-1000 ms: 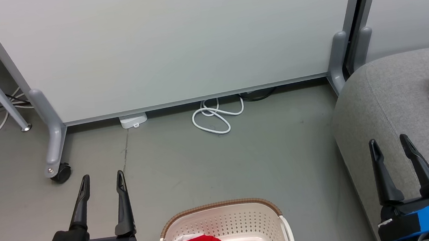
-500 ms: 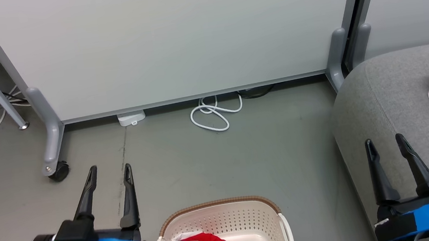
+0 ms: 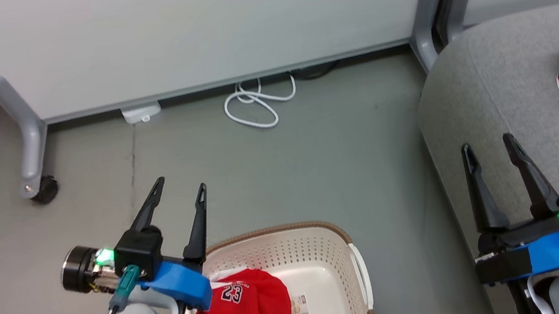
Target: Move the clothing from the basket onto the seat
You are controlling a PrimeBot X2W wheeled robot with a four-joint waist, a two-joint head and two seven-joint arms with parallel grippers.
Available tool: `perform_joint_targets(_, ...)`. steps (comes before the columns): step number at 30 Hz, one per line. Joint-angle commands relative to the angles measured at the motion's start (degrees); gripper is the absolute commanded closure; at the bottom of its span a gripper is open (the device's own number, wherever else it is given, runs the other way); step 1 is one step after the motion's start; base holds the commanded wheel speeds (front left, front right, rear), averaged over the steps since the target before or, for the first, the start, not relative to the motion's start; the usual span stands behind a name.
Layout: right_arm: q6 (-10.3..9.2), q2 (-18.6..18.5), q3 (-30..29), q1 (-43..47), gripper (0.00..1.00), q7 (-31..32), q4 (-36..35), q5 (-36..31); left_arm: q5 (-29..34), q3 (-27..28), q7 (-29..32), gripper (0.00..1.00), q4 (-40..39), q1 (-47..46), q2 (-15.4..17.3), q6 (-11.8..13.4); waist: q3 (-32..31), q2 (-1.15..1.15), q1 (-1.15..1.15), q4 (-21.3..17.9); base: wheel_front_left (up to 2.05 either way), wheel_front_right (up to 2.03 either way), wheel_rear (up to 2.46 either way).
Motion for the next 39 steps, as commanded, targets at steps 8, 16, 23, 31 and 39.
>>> perform_joint_targets(8, 0.03, -1.58, 0.81, -4.99, 0.00, -0.03, -1.44, -0.33, 0.66, -6.21, -0.15, 0.00, 8.42, -7.54, 0.57, -0.33, 8.66, 0.00, -0.01, -1.39, 0.00, 0.00, 0.00)
perform_joint_targets(16, 0.03, -2.90, 1.63, -8.94, 0.00, -0.03, -2.06, -0.26, 0.58, -14.03, -0.14, 0.00, 17.03, -13.72, 2.03, -0.34, 14.69, 0.00, -0.01, -2.02, 0.00, 0.00, 0.00)
perform_joint_targets(23, 0.03, -3.74, 2.36, -11.82, 0.00, -0.03, -2.66, -0.18, 0.69, -21.31, -0.15, 0.00, 25.18, -19.01, 3.21, -0.34, 19.52, 0.00, -0.01, -2.74, 0.00, 0.00, 0.00)
perform_joint_targets(31, 0.03, -4.36, 3.03, -15.03, 0.00, -0.03, -3.75, -0.37, -0.60, -28.27, -0.14, 0.00, 34.32, -24.97, 3.79, -0.34, 25.52, 0.00, -0.01, -4.07, 0.00, 0.00, 0.00)
perform_joint_targets(39, 0.03, -4.57, 2.99, -17.75, 0.00, -0.02, -5.22, -0.67, 0.11, -34.08, 2.77, 0.00, 43.58, -31.75, 3.67, -0.34, 31.74, 0.00, -0.01, -5.24, 0.00, 0.00, 0.00)
